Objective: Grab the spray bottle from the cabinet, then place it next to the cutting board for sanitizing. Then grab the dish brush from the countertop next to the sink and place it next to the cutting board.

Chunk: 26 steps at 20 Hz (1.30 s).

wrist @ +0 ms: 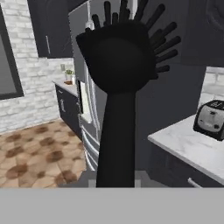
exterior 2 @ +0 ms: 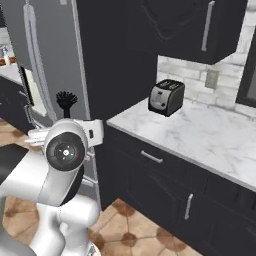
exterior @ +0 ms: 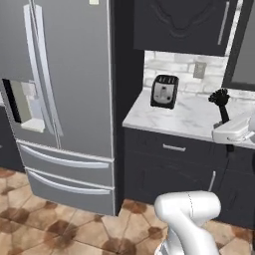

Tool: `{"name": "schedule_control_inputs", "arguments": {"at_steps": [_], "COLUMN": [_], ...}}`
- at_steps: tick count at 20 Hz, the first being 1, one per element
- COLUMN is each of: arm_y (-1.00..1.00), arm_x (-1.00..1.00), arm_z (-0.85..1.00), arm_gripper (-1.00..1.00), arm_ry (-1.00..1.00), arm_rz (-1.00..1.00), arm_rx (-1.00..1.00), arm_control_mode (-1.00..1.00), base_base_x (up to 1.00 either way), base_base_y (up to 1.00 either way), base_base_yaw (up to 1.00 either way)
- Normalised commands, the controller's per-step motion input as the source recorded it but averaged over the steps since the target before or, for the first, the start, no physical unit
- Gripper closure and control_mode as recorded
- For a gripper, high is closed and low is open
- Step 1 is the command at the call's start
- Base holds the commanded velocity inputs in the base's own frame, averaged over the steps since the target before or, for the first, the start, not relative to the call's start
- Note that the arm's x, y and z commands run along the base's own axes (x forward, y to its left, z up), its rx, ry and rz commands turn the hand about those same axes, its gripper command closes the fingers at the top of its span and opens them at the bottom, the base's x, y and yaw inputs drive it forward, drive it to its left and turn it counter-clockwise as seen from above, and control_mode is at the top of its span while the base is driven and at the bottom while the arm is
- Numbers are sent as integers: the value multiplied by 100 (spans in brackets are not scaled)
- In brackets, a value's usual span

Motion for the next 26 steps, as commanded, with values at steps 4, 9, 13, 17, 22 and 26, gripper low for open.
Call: {"name": "schedule_control_inputs", "arguments": {"at_steps": [4,9,13,17,22,26], "arm_y": [0,0,0,0,0,0], "arm_x": [0,0,0,0,0,0], "arm_z": [0,0,0,0,0,0], "arm_gripper": [100,100,100,100,100,100], "arm_ry": [0,0,0,0,0,0], "arm_rz": [0,0,0,0,0,0], "arm_rx": [0,0,0,0,0,0], "arm_control_mode": [100,100,100,100,100,100], "base_base_x": [100,85,74,73,79,82], "base_base_y": [100,100,100,100,100,100], "base_base_yaw": [0,0,0,0,0,0]}}
